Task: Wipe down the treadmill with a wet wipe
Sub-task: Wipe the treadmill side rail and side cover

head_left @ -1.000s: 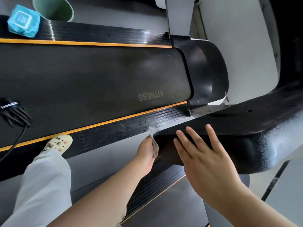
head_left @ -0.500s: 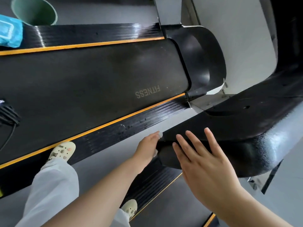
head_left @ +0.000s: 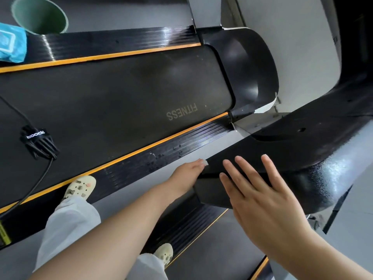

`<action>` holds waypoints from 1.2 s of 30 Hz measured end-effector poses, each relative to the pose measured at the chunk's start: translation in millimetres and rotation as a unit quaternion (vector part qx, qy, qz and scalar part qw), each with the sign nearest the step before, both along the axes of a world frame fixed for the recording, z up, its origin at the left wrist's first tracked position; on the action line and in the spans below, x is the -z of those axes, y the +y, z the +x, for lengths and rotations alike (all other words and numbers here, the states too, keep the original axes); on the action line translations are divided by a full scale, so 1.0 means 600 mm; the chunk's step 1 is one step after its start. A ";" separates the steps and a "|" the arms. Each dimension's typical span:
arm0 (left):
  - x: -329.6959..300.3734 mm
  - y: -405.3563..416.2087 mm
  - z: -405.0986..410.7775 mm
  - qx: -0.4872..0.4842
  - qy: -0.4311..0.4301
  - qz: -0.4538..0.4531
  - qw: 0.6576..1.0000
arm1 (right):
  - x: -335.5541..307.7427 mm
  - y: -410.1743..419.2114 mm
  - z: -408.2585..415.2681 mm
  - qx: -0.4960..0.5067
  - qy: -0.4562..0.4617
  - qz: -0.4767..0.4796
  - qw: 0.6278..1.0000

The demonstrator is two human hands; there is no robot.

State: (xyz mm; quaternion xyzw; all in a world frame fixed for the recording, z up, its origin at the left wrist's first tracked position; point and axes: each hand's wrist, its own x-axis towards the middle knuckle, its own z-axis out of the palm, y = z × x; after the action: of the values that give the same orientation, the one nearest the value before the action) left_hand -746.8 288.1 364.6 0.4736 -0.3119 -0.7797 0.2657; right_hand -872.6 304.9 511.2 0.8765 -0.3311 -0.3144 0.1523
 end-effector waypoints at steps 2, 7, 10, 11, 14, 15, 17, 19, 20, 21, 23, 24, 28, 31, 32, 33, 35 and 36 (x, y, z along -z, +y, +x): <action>-0.010 0.014 0.005 -0.006 -0.053 -0.038 0.998 | -0.014 0.000 -0.004 -0.006 -0.020 -0.022 1.000; -0.068 0.030 0.003 0.025 -0.071 -0.159 0.984 | -0.040 0.005 -0.019 0.011 -0.061 -0.074 0.995; -0.104 0.016 -0.014 0.055 -0.071 -0.215 0.972 | -0.057 0.011 -0.031 0.039 -0.068 -0.113 0.991; -0.108 0.012 -0.015 0.064 -0.064 -0.216 0.972 | -0.062 0.013 -0.035 0.053 -0.072 -0.125 0.988; -0.097 -0.004 -0.007 0.085 -0.027 -0.174 0.981 | -0.071 0.017 -0.050 0.100 -0.080 -0.154 0.980; -0.093 -0.012 -0.006 0.088 -0.020 -0.139 0.986 | -0.072 0.020 -0.055 0.115 -0.085 -0.159 0.977; -0.084 -0.022 0.001 0.087 -0.012 -0.082 0.993 | -0.073 0.027 -0.062 0.146 -0.102 -0.166 0.970; -0.071 -0.016 0.015 0.131 -0.008 -0.103 0.986 | -0.076 0.036 -0.069 0.184 -0.115 -0.176 0.960; -0.070 -0.018 0.016 0.141 -0.012 -0.112 0.984 | -0.077 0.039 -0.073 0.208 -0.118 -0.181 0.954; -0.074 -0.021 0.013 0.147 -0.017 -0.112 0.983 | -0.079 0.042 -0.078 0.234 -0.121 -0.184 0.947; -0.100 -0.033 -0.004 0.126 0.009 -0.102 0.987 | -0.080 0.046 -0.087 0.281 -0.123 -0.178 0.935; -0.124 -0.042 -0.017 0.120 0.033 -0.089 0.988 | -0.081 0.047 -0.090 0.298 -0.122 -0.168 0.932; -0.198 -0.044 -0.051 0.109 0.107 -0.180 0.972 | -0.081 0.048 -0.098 0.327 -0.124 -0.129 0.928; -0.205 -0.044 -0.056 0.117 0.112 -0.231 0.959 | -0.082 0.047 -0.100 0.334 -0.141 -0.126 0.923; -0.200 -0.044 -0.051 0.124 0.112 -0.219 0.961 | -0.082 0.047 -0.100 0.332 -0.148 -0.126 0.923; -0.187 -0.043 -0.046 0.127 0.101 -0.192 0.968 | -0.082 0.047 -0.100 0.330 -0.155 -0.124 0.923; -0.172 -0.045 -0.041 0.126 0.056 -0.116 0.984 | -0.083 0.048 -0.100 0.330 -0.171 -0.116 0.921; -0.174 -0.046 -0.044 0.128 0.030 -0.105 0.986 | -0.085 0.048 -0.101 0.331 -0.182 -0.108 0.920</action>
State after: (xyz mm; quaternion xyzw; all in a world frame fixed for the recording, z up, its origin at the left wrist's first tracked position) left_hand -773.3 260.2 468.7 0.3753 -0.4421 -0.7841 0.2212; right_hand -933.4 333.7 562.0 0.7374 -0.6561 -0.1442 0.0707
